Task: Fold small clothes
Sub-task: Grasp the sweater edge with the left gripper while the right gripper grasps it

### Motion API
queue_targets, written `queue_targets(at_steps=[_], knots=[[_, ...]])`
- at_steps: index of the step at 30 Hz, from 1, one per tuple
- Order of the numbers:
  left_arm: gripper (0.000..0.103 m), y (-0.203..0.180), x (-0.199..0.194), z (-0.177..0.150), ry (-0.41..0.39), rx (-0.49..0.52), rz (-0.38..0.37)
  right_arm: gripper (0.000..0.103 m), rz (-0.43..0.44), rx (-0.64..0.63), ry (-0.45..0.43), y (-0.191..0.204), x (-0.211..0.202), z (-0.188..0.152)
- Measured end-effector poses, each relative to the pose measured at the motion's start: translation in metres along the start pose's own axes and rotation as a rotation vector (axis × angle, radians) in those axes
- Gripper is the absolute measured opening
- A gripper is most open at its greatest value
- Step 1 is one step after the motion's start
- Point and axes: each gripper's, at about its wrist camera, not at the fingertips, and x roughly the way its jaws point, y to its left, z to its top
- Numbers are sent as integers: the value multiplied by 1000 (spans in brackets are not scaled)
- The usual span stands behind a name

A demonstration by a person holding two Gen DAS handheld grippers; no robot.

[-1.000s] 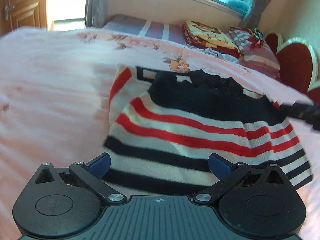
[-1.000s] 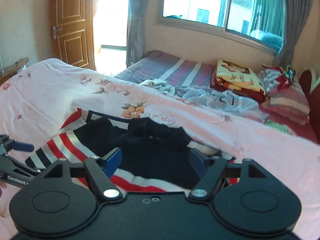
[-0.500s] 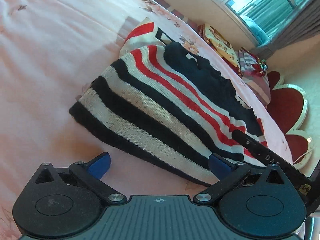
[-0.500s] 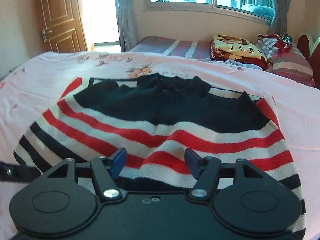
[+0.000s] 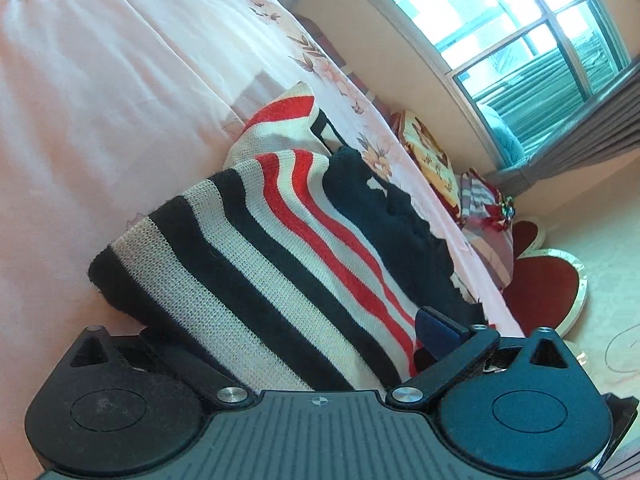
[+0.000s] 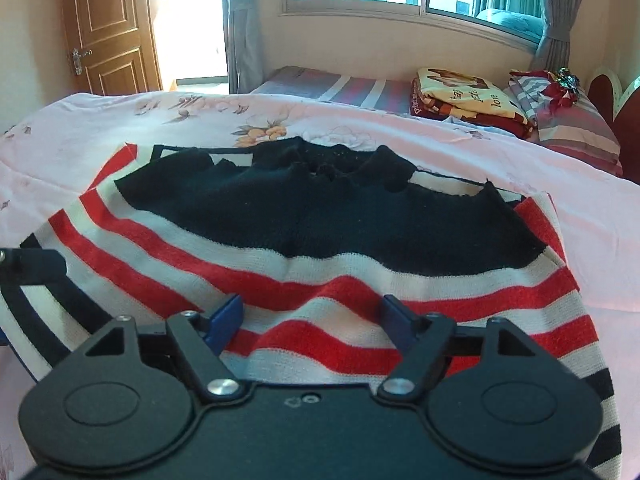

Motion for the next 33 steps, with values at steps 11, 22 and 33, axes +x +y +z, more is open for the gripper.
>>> queue_targets(at_steps=[11,22,33], knots=[[51,11,17,7,-62,-51,-3,73,-2,48,-23,-8,-1,16],[50,11,20,8,-60,-96,-4,81,-5,15,6,-2,5,4],[34,12,16,8,-68,-85,-27,74,-5,31,-7,-2,-5,10]])
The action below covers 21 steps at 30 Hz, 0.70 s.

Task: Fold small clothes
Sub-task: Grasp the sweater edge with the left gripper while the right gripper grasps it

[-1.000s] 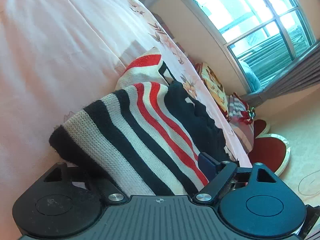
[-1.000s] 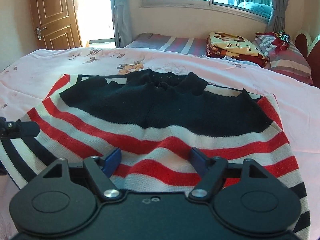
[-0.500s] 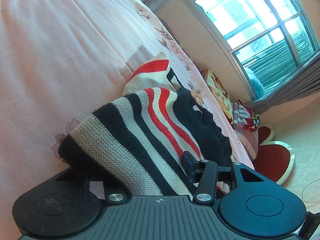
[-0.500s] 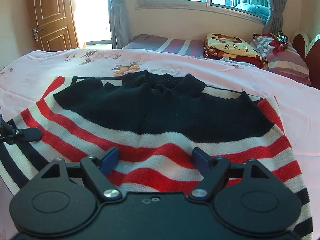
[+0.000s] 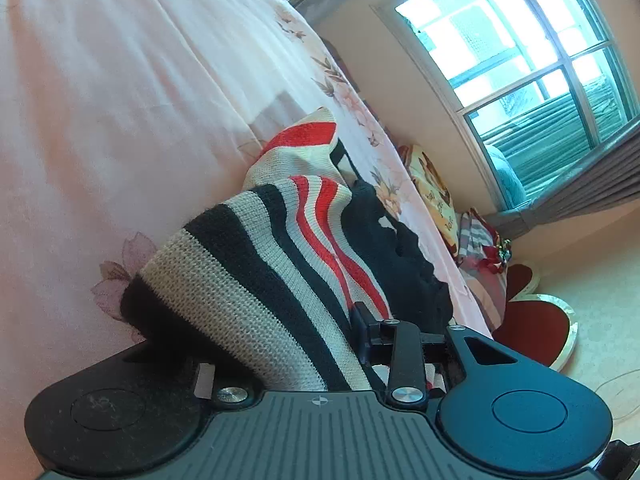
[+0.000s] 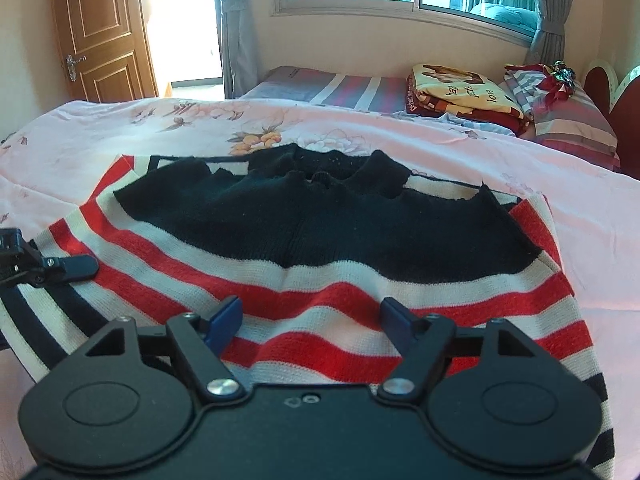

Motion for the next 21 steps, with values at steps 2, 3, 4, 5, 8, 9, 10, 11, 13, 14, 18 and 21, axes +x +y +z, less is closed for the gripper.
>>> queue_targets(at_steps=[2,3,4,5,8,9,10,11,13,14,18,21], knots=[[32,-11,-4,0,-17,60,-15,75,-28,-24,5,4,2,-4],[31,-18,-7,1,-28,101,-23,77,-34,-58,32,7,10,-10],[31,-26,-9,2,-37,139,-38,78,-40,-72,2,7,9,-14],[31,-35,-10,3,-42,179,-51,78,-34,-61,3,6,9,-14],[31,-64,-12,6,-53,278,-118,78,-24,-38,15,2,6,-11],[30,-75,-11,6,-50,311,-137,76,-17,-18,13,0,3,-10],[30,-86,-8,6,-44,343,-156,71,-8,5,7,-3,-1,-10],[30,-97,-4,5,-34,378,-172,70,-1,36,-1,-8,-6,-9],[30,-116,7,0,-4,431,-198,70,-9,93,-26,-21,-18,-9],[30,-127,12,-5,16,458,-216,70,-12,118,-31,-29,-24,-9],[30,-163,32,-41,129,600,-291,71,-41,214,-51,-67,-48,-15],[30,-176,45,-74,255,704,-309,71,-73,321,-46,-101,-63,-28]])
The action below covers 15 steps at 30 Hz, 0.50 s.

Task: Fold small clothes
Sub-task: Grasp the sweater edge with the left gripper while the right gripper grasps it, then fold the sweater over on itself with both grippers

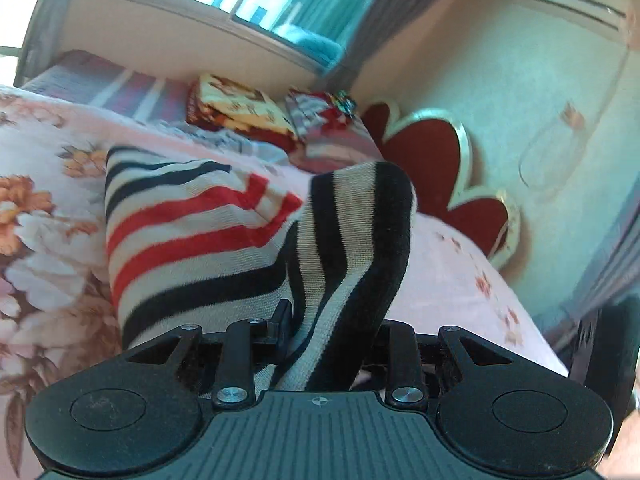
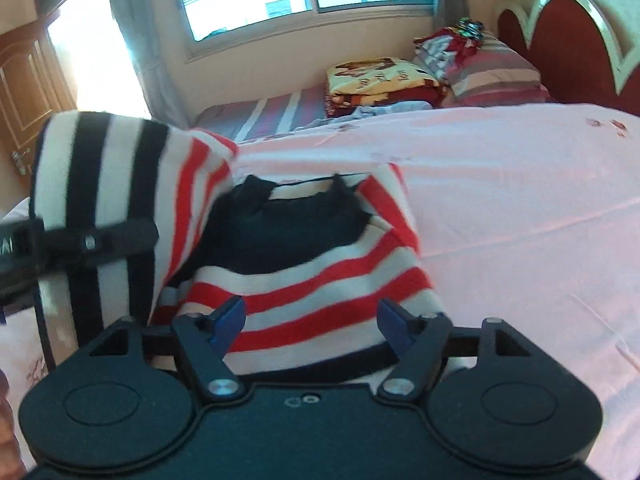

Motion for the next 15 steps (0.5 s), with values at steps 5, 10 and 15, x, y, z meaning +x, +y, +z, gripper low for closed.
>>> queue_targets(at_steps=[5,10,15], knots=[[37,-23,-2,-13,47,130,54,72,-28,124,13,-43,-14,-5],[93,-41,-38,-6,49,183,41,75,23,214,-14,-62,-34,1],[93,-10,-76,-3,16,8,76,79,141,257,-10,-60,-38,24]])
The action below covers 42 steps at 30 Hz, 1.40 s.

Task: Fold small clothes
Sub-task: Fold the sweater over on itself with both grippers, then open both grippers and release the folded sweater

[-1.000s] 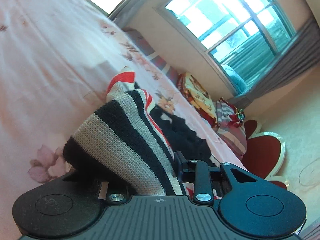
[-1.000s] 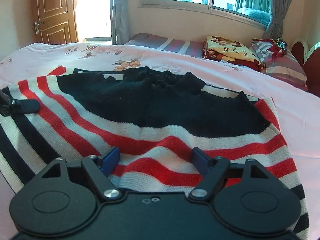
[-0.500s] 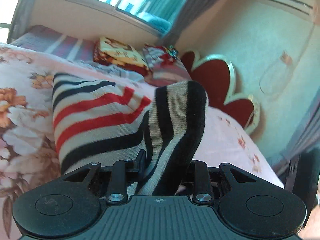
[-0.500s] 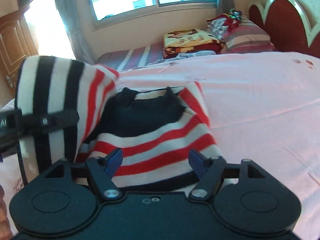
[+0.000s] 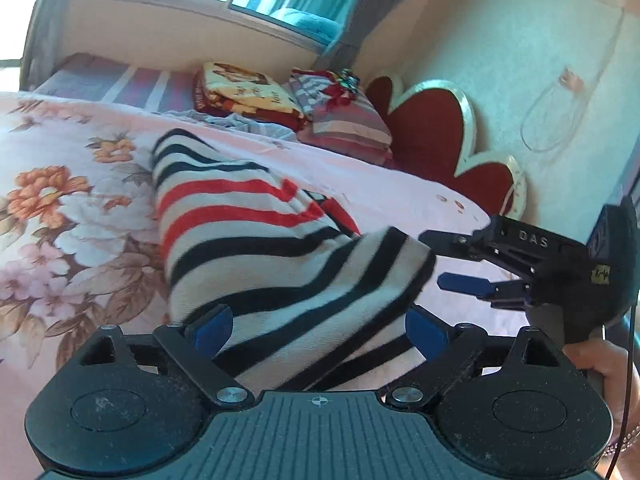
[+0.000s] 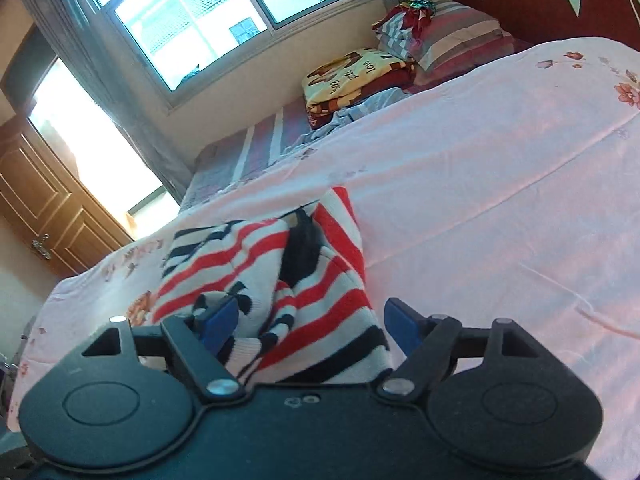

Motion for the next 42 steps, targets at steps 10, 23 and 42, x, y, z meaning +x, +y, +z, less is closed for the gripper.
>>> queue_targets(at_steps=[10,23,42], knots=[[93,60,15,20,-31,-101,219,94,80,3,147,28,58,28],[93,66,68,22,5,-141,263,28,107,-133,263,41,103,2],[103,15,100,-5,97,-67,199,52,-112,-183,104,-17,48,-7]])
